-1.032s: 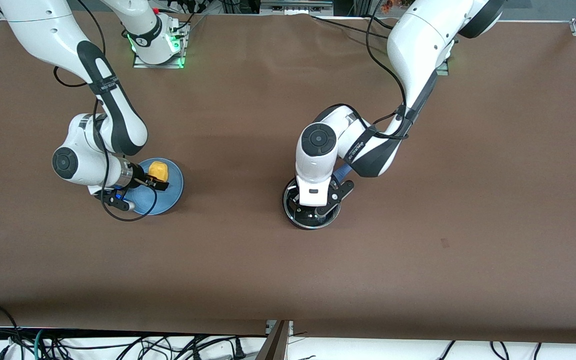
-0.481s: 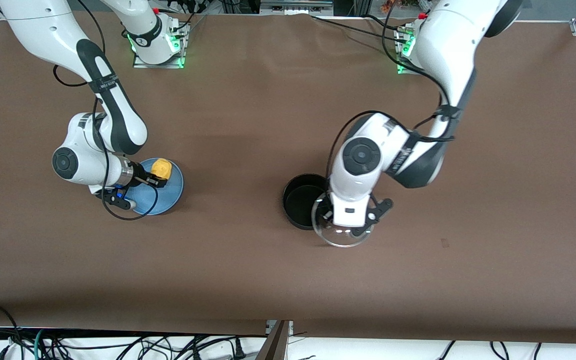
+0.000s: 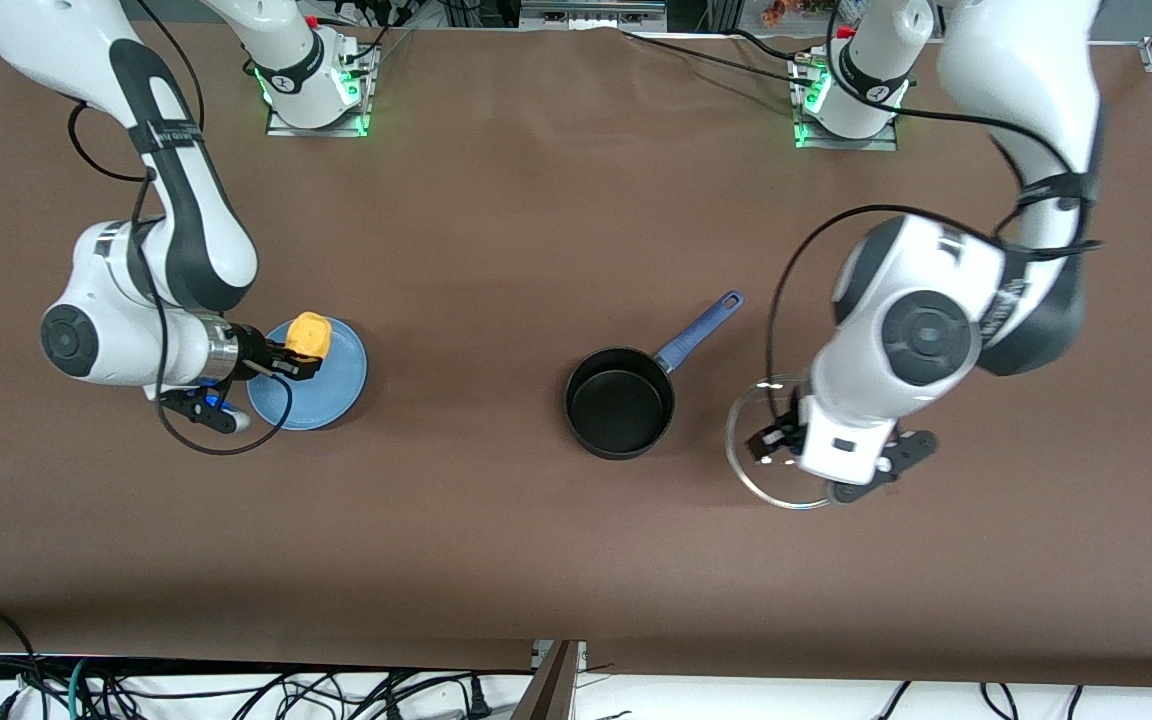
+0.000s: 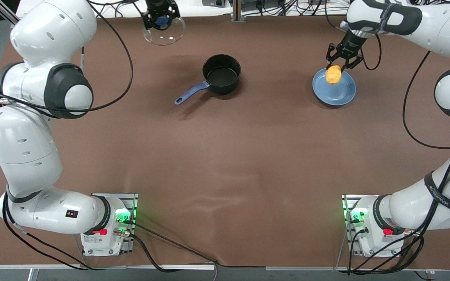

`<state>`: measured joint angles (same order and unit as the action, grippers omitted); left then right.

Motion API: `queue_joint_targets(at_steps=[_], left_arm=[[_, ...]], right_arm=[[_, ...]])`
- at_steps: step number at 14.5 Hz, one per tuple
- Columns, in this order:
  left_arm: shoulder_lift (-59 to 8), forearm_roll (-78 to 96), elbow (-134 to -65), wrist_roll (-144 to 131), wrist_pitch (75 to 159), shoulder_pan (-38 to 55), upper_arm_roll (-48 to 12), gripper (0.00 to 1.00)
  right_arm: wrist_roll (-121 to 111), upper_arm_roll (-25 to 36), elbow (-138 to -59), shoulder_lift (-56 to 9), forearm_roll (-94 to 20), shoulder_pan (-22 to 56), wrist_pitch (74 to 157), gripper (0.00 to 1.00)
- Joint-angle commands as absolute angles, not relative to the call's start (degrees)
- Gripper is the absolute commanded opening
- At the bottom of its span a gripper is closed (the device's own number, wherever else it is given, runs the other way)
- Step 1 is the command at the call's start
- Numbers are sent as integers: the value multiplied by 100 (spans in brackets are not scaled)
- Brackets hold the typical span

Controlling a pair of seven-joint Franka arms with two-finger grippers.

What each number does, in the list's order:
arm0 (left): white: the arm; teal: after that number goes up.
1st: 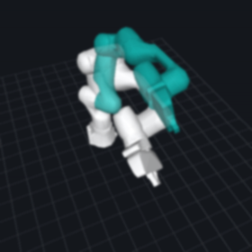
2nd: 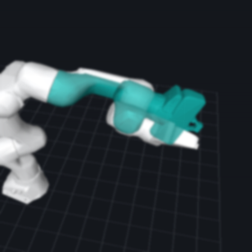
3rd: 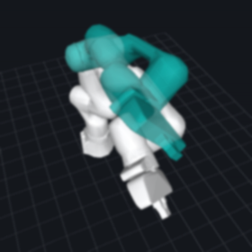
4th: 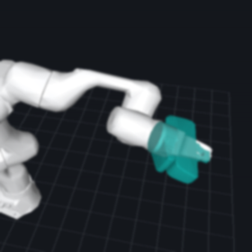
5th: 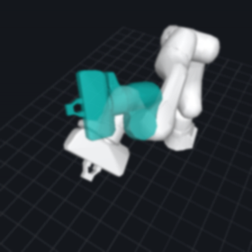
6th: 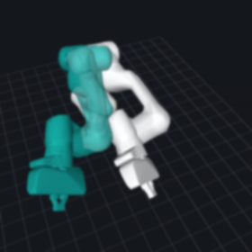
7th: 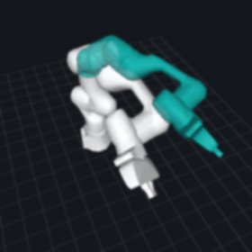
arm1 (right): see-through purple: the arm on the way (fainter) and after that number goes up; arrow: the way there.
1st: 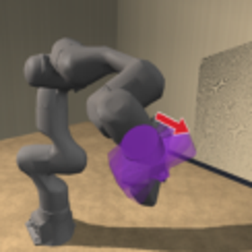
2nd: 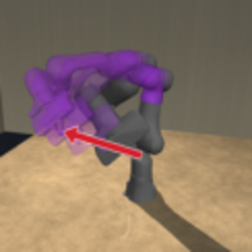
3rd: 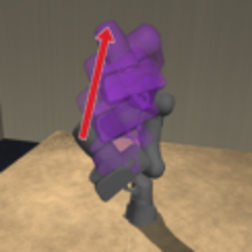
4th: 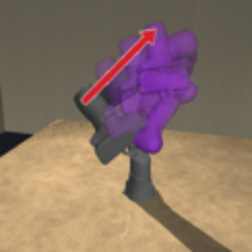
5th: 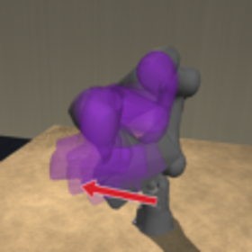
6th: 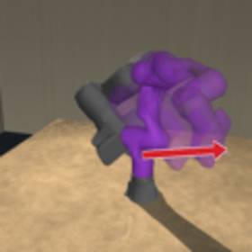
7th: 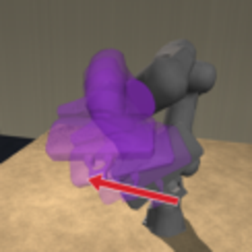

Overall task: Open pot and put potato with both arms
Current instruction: 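Lift the lid aside with the left gripper while the right gripper lifts the potato, then move the yellow potato into the black pot with the right gripper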

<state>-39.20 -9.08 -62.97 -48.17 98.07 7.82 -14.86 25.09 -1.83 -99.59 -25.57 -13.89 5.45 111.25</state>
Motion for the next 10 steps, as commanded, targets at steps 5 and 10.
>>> queue_joint_targets(at_steps=[5, 10], left_arm=[[-3226, -502, -7162, -2114, 9677, -560, -1529, 32], [-2998, -457, -7960, -1082, 10394, -1378, -1538, 32]], right_arm=[[5585, -272, -9055, -3022, -2187, 2063, 11398, 37], [7696, -272, -7729, -4023, -2294, 2952, 12302, 37]])
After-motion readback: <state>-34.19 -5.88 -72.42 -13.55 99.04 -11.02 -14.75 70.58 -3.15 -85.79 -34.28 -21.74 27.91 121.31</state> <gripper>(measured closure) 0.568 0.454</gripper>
